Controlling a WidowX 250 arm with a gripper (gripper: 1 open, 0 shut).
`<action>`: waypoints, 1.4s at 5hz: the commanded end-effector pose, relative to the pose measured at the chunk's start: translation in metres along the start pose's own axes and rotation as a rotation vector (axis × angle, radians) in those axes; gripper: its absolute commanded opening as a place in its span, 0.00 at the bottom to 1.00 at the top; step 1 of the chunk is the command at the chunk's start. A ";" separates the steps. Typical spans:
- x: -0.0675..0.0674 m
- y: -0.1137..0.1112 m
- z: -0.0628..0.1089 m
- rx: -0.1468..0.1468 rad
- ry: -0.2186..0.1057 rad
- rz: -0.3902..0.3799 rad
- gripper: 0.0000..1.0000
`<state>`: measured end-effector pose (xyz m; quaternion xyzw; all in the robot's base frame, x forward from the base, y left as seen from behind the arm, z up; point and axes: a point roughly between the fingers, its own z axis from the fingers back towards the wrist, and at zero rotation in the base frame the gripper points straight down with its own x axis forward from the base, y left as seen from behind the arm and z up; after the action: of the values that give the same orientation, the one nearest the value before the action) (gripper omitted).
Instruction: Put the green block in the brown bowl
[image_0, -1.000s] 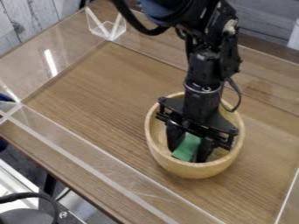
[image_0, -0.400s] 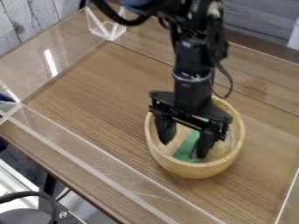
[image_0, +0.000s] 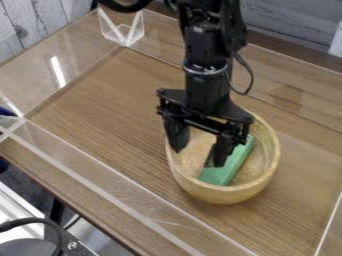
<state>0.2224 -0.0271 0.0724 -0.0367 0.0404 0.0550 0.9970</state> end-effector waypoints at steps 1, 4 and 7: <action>0.014 0.001 0.024 -0.021 -0.099 0.004 1.00; 0.025 -0.015 0.042 -0.007 -0.169 -0.044 1.00; 0.029 -0.013 0.046 0.015 -0.177 -0.001 1.00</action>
<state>0.2465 -0.0314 0.1031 -0.0200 -0.0201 0.0601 0.9978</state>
